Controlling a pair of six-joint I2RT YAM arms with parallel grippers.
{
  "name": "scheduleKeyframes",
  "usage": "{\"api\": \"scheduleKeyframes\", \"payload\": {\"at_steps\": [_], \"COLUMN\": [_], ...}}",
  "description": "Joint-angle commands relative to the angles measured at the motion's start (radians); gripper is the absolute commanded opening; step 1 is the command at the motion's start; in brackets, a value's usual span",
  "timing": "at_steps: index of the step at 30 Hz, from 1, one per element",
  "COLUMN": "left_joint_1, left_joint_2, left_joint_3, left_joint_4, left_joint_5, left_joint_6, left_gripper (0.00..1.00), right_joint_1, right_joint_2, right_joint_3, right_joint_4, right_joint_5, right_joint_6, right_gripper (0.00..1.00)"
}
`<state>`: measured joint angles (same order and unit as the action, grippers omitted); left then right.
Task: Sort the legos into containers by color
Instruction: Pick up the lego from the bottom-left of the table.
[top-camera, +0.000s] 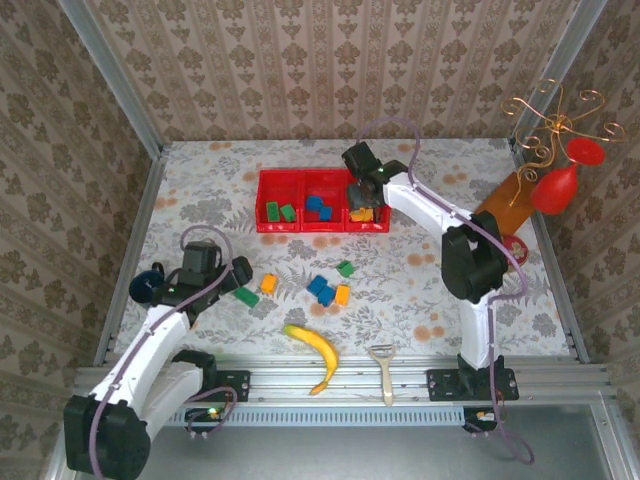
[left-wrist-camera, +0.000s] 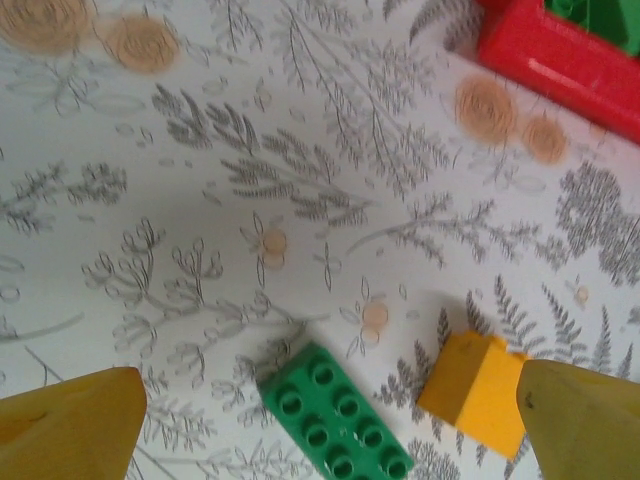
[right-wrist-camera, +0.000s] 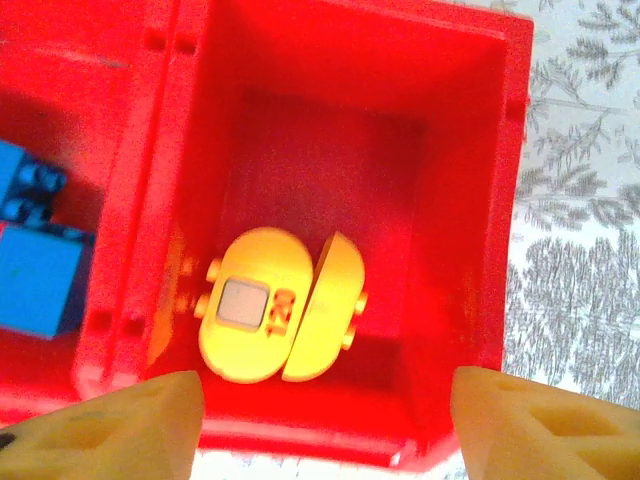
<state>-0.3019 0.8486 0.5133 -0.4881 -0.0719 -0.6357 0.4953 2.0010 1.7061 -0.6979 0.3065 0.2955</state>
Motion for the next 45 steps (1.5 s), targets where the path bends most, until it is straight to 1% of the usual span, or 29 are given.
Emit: {"api": "scheduleKeyframes", "payload": {"at_steps": [1, 4, 8, 12, 20, 24, 28, 36, 42, 45], "left_joint_1": [-0.066, -0.120, -0.190, -0.225, -0.233, -0.233, -0.233, -0.233, -0.233, -0.233], "left_joint_2": [-0.007, 0.011, 0.083, 0.158, 0.233, 0.271, 0.315, 0.388, 0.421, 0.429], "left_joint_3": [-0.031, -0.045, -0.042, -0.035, -0.033, -0.027, -0.016, -0.002, 0.003, 0.001], "left_joint_4": [-0.088, -0.074, -0.036, -0.003, 0.043, 0.061, 0.078, 0.118, 0.145, 0.162], "left_joint_5": [-0.129, -0.153, -0.167, -0.185, -0.192, -0.185, -0.168, -0.129, -0.108, -0.101], "left_joint_6": [-0.107, -0.144, -0.165, -0.167, -0.149, -0.132, -0.121, -0.093, -0.079, -0.071], "left_gripper": [0.97, 0.95, 0.93, 0.92, 0.85, 0.81, 0.80, 0.73, 0.64, 0.55], "right_joint_1": [0.035, 0.065, 0.094, 0.115, 0.132, 0.132, 0.135, 0.137, 0.137, 0.137], "right_joint_2": [-0.102, -0.162, -0.237, -0.300, -0.390, -0.415, -0.432, -0.469, -0.479, -0.482], "right_joint_3": [-0.080, -0.156, -0.249, -0.323, -0.417, -0.431, -0.437, -0.453, -0.454, -0.456], "right_joint_4": [0.031, 0.041, 0.058, 0.063, 0.077, 0.076, 0.078, 0.084, 0.082, 0.083], "right_joint_5": [0.004, 0.024, 0.044, 0.051, 0.052, 0.050, 0.048, 0.052, 0.052, 0.056], "right_joint_6": [0.026, 0.049, 0.090, 0.136, 0.195, 0.205, 0.213, 0.228, 0.232, 0.236], "right_gripper": [0.73, 0.82, 0.90, 0.97, 0.97, 0.97, 0.98, 1.00, 1.00, 1.00]}}
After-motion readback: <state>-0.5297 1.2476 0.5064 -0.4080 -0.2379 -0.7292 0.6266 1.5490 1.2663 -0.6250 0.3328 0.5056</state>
